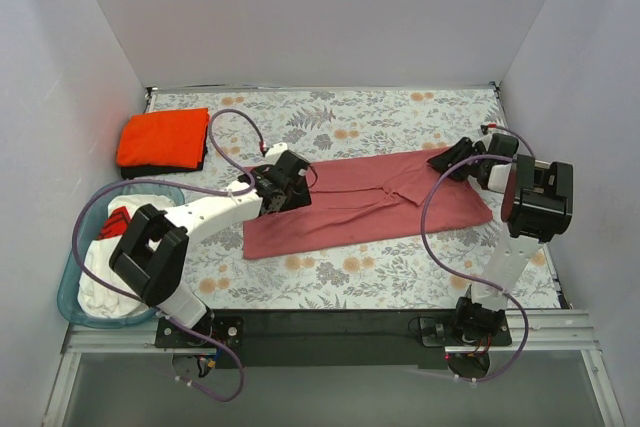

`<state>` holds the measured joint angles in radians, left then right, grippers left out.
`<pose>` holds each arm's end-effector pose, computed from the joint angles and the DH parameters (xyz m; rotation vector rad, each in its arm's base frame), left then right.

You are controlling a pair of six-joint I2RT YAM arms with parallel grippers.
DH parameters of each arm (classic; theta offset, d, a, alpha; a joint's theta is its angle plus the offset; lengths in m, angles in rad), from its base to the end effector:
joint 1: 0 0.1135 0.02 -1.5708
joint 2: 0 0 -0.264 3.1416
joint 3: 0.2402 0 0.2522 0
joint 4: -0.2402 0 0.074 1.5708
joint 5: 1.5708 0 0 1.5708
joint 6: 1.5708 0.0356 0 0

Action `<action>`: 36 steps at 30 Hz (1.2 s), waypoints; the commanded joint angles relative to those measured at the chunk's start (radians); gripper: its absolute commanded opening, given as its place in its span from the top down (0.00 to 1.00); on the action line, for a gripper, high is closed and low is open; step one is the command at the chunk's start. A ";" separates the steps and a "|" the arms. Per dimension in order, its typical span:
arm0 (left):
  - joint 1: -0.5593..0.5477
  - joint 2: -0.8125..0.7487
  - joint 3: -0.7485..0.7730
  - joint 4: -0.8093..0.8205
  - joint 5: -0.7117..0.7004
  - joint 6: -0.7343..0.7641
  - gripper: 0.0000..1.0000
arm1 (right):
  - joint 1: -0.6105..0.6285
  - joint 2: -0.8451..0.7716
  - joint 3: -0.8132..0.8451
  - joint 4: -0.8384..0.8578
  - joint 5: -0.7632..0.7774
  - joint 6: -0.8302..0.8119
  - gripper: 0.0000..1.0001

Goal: Fold and stack the t-shirts
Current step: Fold the tshirt

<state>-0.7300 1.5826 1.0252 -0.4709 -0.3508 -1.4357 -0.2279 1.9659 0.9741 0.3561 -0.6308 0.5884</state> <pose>0.2453 -0.2031 0.2068 -1.0006 2.3529 -0.4151 0.3832 -0.0673 0.1239 0.5345 2.1389 0.8952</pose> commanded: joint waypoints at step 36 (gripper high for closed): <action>0.221 0.291 0.164 -0.191 0.074 0.178 0.54 | 0.059 -0.064 -0.076 -0.126 0.155 -0.027 0.70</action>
<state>-0.5106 1.9324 1.2621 -0.4683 -0.3531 -1.2076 -0.1799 1.7920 0.7895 0.2707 -0.5129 0.5869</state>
